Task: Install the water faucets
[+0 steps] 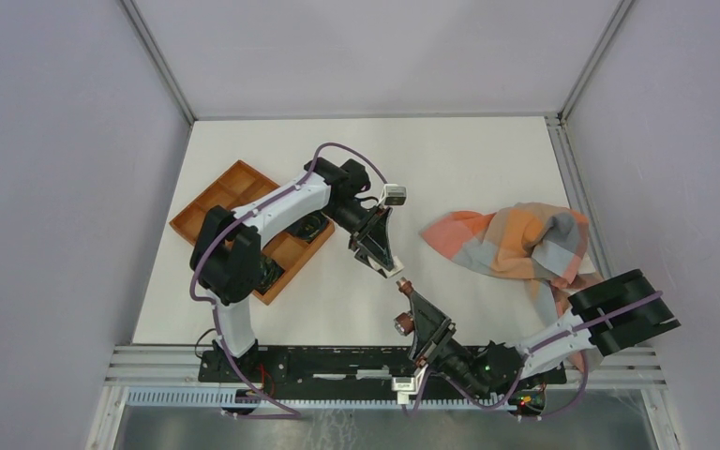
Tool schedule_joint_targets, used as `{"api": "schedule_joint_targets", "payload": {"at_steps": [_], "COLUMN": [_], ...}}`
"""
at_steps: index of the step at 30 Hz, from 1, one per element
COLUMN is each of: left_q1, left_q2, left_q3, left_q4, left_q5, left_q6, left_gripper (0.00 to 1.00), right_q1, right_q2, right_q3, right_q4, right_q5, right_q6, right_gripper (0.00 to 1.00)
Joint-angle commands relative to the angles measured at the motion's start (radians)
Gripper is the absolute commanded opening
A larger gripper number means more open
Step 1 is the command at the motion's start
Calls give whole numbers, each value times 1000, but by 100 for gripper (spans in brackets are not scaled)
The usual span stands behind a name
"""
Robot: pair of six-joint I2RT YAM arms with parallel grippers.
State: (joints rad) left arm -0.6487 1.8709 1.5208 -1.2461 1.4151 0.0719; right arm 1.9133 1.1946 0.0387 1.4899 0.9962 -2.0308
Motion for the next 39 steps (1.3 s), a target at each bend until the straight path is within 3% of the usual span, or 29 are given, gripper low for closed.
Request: {"api": "schedule_joint_targets", "payload": {"at_steps": [1,39], "left_q1": [7,-9], "left_q2": [-50,-60], "left_q3": [0,1], "left_q4": [11,-9], "left_q5": [35,53], "left_q6": [-14,9], "left_gripper": [2,2], "right_q1": [-16,-107], "right_q2": [-17,69], "right_q3": [-10,28], "right_q4": [231,312], "right_q5": [-25,-89], "right_q6": [-57,-25], "right_gripper": [0,0]}}
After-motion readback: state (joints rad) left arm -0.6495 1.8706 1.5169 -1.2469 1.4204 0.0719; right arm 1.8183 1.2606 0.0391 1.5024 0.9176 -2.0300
